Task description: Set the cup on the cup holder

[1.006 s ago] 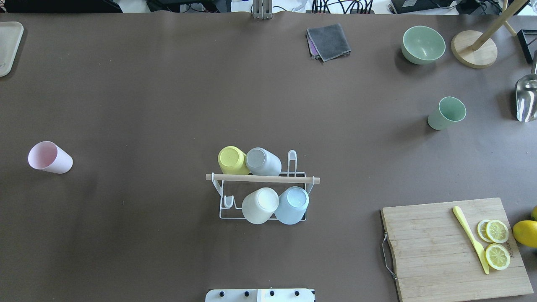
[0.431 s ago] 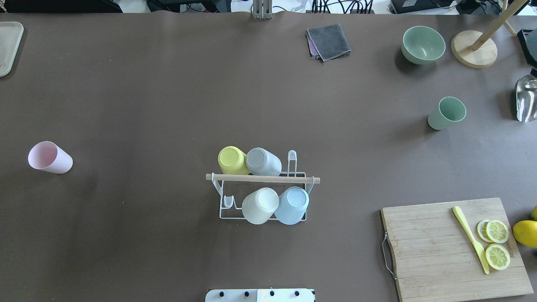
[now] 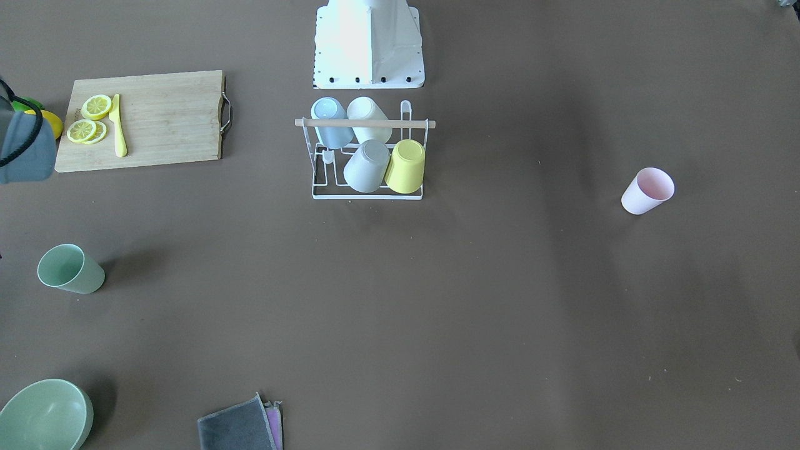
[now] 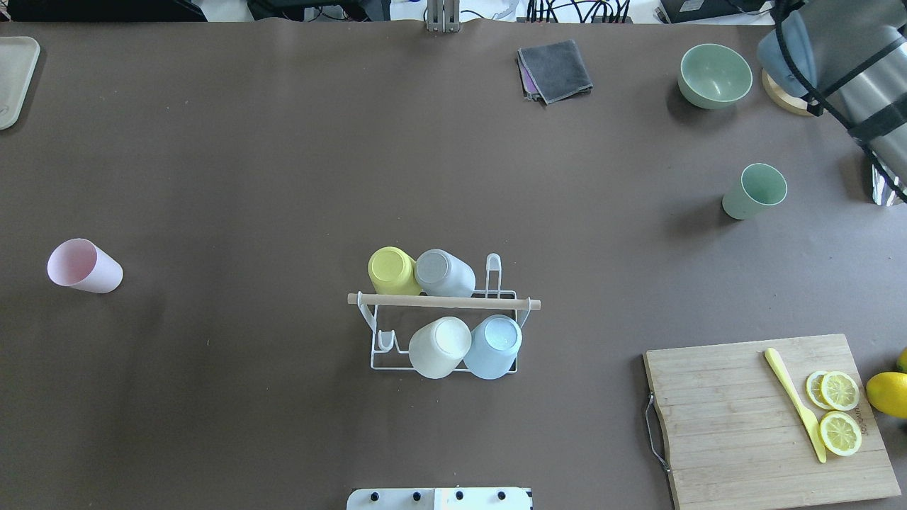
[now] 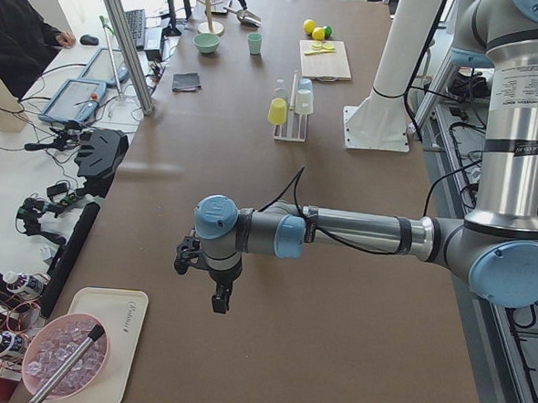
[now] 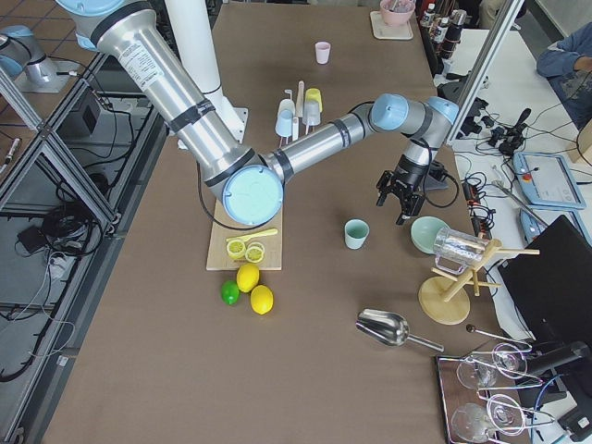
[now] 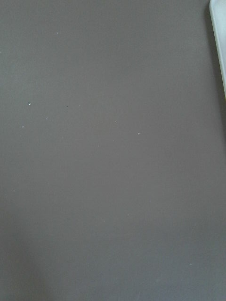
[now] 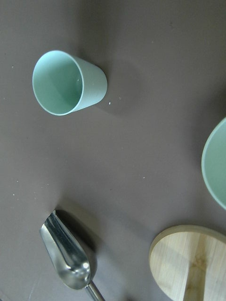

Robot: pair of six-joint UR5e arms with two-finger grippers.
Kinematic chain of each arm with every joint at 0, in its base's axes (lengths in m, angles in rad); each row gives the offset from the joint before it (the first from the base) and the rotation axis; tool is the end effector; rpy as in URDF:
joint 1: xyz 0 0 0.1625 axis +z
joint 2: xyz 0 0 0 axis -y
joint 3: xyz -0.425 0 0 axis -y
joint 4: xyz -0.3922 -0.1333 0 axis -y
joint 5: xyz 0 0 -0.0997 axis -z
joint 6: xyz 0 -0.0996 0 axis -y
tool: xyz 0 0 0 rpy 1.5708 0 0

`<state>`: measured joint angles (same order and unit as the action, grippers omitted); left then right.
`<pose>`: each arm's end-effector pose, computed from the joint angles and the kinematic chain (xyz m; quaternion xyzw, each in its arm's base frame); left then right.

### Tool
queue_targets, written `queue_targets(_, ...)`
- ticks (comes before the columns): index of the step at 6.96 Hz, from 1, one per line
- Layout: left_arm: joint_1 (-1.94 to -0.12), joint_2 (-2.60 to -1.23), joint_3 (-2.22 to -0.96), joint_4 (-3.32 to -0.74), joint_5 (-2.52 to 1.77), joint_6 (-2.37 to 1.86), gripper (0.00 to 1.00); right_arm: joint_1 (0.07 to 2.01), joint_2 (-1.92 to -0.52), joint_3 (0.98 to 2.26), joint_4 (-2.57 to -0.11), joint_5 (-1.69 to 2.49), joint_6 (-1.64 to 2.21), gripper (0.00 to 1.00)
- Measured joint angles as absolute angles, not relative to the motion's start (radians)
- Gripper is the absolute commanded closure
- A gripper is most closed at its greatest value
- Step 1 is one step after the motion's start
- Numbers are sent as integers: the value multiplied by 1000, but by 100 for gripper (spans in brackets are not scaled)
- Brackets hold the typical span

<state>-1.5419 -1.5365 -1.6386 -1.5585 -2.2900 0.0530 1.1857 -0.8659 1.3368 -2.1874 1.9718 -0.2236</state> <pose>-0.0538 -0.4804 0.6469 0.0142 0.3517 0.0420 0.9350 -0.1793 -0.6937 0.4135 -0.0871 -0.1922 -0.2791 0.9368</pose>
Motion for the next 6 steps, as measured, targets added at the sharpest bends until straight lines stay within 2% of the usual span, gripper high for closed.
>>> queue_targets(3, -1541, -1547, -1649, -1552, -2291, 52, 1, 1069, -725, 1140, -2190, 1923, -245, 0)
queue_targets(6, -1520, -1647, -1680, -1418, -2291, 53, 1, 974, -705, 1053, -2191, 1838, -396, 0)
